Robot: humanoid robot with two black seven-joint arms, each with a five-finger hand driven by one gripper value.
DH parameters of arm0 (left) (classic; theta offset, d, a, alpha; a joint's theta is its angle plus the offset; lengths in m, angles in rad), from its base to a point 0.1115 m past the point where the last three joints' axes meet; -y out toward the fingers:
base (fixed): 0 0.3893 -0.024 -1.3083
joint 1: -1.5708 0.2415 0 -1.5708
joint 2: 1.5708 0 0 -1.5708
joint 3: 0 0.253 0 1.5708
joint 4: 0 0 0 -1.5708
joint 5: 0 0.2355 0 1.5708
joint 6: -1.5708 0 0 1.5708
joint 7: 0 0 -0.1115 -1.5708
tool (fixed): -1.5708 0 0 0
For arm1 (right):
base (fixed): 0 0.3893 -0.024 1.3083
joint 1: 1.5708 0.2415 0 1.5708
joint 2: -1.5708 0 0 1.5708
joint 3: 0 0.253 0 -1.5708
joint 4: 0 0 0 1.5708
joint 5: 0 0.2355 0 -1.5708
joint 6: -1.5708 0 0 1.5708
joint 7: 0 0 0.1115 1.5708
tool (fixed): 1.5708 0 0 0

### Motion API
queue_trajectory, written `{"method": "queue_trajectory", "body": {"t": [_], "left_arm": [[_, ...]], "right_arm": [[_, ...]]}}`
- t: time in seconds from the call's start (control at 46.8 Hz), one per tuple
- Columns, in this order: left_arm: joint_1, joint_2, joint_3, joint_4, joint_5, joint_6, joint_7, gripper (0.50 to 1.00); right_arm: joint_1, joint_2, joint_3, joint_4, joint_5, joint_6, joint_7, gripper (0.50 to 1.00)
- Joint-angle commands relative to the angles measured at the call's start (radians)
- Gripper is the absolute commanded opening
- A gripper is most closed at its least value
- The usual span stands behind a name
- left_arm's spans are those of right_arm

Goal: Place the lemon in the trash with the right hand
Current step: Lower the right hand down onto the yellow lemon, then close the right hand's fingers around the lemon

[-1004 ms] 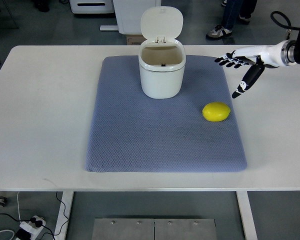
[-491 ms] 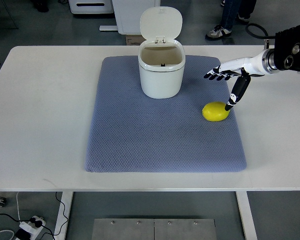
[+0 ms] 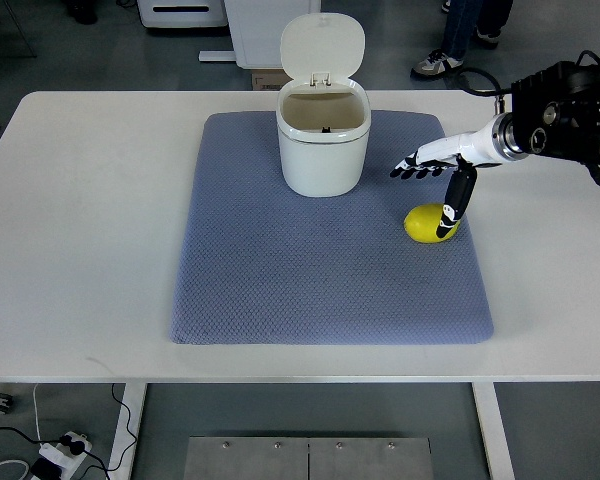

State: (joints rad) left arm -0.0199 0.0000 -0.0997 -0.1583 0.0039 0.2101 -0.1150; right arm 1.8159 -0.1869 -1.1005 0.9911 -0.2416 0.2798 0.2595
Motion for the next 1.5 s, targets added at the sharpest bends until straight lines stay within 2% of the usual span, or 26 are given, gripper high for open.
{"method": "queue_trajectory", "body": {"t": [0.0, 0.128, 0.256, 0.705, 0.897, 1.346, 1.474], "left_arm": [[0.000, 0.000, 0.000, 0.000, 0.001, 0.000, 0.000, 1.000], [0.000, 0.000, 0.000, 0.000, 0.001, 0.000, 0.000, 1.000], [0.000, 0.000, 0.000, 0.000, 0.001, 0.000, 0.000, 1.000], [0.000, 0.000, 0.000, 0.000, 0.001, 0.000, 0.000, 1.000], [0.000, 0.000, 0.000, 0.000, 0.001, 0.000, 0.000, 1.000], [0.000, 0.000, 0.000, 0.000, -0.001, 0.000, 0.000, 1.000], [0.000, 0.000, 0.000, -0.001, 0.001, 0.000, 0.000, 1.000]], "right_arm": [[-0.007, 0.003, -0.001, 0.000, 0.001, -0.020, 0.000, 0.998], [-0.017, 0.006, -0.001, -0.002, -0.001, -0.042, 0.001, 0.979], [-0.033, 0.006, -0.001, -0.005, -0.001, -0.063, 0.001, 0.929], [-0.075, 0.004, -0.001, -0.005, -0.002, -0.071, 0.001, 0.870], [-0.078, 0.004, -0.001, -0.009, -0.004, -0.074, 0.001, 0.807], [-0.099, 0.004, -0.001, -0.014, -0.002, -0.094, 0.001, 0.782], [-0.099, 0.004, -0.001, -0.015, -0.002, -0.094, 0.001, 0.703]]}}
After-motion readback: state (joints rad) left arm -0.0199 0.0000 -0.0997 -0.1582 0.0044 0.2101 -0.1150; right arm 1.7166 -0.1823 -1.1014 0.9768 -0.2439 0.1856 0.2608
